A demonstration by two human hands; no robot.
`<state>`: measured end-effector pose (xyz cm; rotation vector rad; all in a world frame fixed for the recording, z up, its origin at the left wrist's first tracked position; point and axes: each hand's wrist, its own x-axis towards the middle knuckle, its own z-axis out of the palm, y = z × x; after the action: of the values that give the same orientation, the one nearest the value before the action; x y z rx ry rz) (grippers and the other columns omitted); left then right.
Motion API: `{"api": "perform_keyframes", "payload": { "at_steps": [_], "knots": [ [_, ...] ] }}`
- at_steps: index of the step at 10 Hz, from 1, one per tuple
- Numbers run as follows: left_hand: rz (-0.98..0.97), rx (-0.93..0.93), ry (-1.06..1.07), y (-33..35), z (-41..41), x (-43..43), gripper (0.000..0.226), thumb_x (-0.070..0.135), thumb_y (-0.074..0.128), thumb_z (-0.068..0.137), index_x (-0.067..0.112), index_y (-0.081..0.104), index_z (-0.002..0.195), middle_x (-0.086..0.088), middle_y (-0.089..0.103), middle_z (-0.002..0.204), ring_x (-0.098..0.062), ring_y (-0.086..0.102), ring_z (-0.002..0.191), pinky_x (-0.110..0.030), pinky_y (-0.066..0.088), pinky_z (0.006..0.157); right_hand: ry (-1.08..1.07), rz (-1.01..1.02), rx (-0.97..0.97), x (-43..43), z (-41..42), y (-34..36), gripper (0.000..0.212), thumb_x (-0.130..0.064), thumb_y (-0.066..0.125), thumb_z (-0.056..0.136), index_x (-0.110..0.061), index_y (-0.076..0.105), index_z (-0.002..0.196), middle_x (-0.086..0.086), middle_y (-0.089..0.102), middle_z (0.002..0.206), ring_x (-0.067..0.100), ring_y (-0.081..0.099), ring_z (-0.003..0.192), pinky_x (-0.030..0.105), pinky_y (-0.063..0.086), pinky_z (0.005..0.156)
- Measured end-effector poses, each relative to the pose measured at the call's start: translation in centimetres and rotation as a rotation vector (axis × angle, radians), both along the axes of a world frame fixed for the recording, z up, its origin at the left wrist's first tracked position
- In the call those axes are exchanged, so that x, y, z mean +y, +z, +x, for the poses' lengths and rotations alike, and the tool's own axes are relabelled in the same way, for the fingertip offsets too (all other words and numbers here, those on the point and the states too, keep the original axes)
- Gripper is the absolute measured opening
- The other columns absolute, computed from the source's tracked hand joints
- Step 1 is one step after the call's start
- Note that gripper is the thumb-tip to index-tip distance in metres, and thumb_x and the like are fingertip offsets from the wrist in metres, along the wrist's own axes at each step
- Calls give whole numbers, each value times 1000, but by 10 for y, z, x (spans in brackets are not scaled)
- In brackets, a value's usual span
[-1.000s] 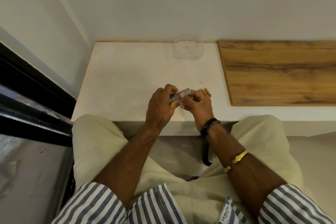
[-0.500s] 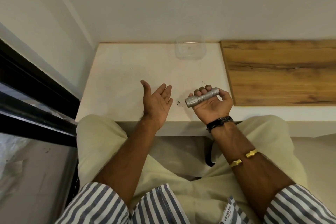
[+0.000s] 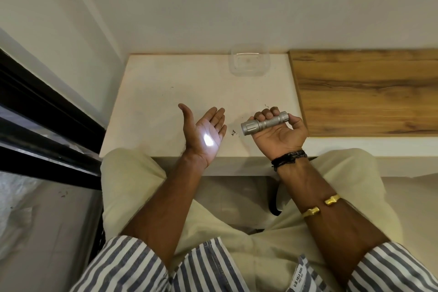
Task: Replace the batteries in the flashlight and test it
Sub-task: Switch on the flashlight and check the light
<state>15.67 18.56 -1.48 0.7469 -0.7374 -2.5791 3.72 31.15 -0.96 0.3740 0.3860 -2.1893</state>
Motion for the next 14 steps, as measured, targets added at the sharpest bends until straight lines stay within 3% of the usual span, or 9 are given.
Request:
{"api": "perform_keyframes", "payload": {
  "at_steps": [6, 7, 8, 9, 10, 11, 12, 13, 14],
  "knots": [
    [-56, -39, -7, -1, 0, 1, 107, 87, 15, 81, 9, 23, 154, -13, 30, 159, -31, 27, 148, -46, 17, 122, -24, 43, 9, 0, 0, 6, 16, -25, 48, 67, -9, 51, 69, 5, 44, 68, 23, 46, 63, 33, 42, 76],
    [-35, -29, -10, -1, -1, 1, 108, 87, 17, 81, 9, 23, 154, -12, 30, 160, -30, 25, 148, -45, 15, 123, -26, 21, 15, 0, 0, 3, 17, -26, 50, 68, -9, 52, 71, 5, 46, 70, 24, 47, 65, 34, 41, 79],
    [2, 1, -12, -1, -1, -1, 111, 89, 21, 78, 8, 21, 155, -12, 27, 161, -29, 22, 149, -45, 12, 123, 27, -19, 31, 2, -2, 2, 24, -33, 58, 73, -9, 55, 78, 5, 50, 76, 24, 50, 72, 38, 36, 93],
    [19, 25, -19, -1, 0, -2, 115, 91, 24, 76, 8, 19, 155, -13, 25, 161, -28, 21, 150, -45, 11, 123, 62, -4, 93, 1, -4, 4, 12, -19, 55, 72, -10, 56, 81, 6, 53, 79, 24, 53, 74, 43, 37, 102],
    [23, 25, -15, -1, -1, -3, 113, 90, 23, 77, 9, 21, 155, -12, 27, 161, -28, 21, 149, -45, 10, 123, 104, 89, 141, -3, -4, 4, 17, 1, 51, 79, -11, 58, 87, 7, 57, 85, 24, 60, 78, 49, 43, 110],
    [20, -17, 72, -1, -1, -5, 105, 86, 23, 82, 9, 26, 153, -12, 33, 158, -28, 25, 148, -44, 13, 123, 135, 289, 283, -4, -4, 2, 19, 4, 55, 96, -8, 64, 107, 9, 65, 96, 25, 67, 97, 51, 49, 107],
    [-56, -103, 173, -2, 0, -9, 102, 84, 20, 85, 8, 31, 151, -12, 39, 155, -27, 32, 145, -43, 18, 122, 100, 621, 701, -5, 0, 4, 23, -1, 68, 93, -8, 68, 115, 5, 67, 96, 22, 66, 97, 43, 56, 98],
    [-86, -127, 225, -4, 2, -13, 100, 83, 19, 86, 9, 34, 151, -11, 42, 153, -27, 36, 143, -43, 20, 122, -71, 904, 1033, -7, 5, 3, 30, -4, 80, 83, -11, 73, 111, -3, 71, 95, 8, 67, 89, 27, 55, 83],
    [-111, -146, 243, -5, 1, -13, 99, 83, 18, 86, 9, 35, 150, -11, 44, 152, -27, 38, 142, -43, 22, 121, -250, 888, 1108, -8, 7, 5, 31, -4, 82, 80, -10, 74, 110, 10, 75, 107, 21, 71, 101, 39, 59, 92]
  ]
}}
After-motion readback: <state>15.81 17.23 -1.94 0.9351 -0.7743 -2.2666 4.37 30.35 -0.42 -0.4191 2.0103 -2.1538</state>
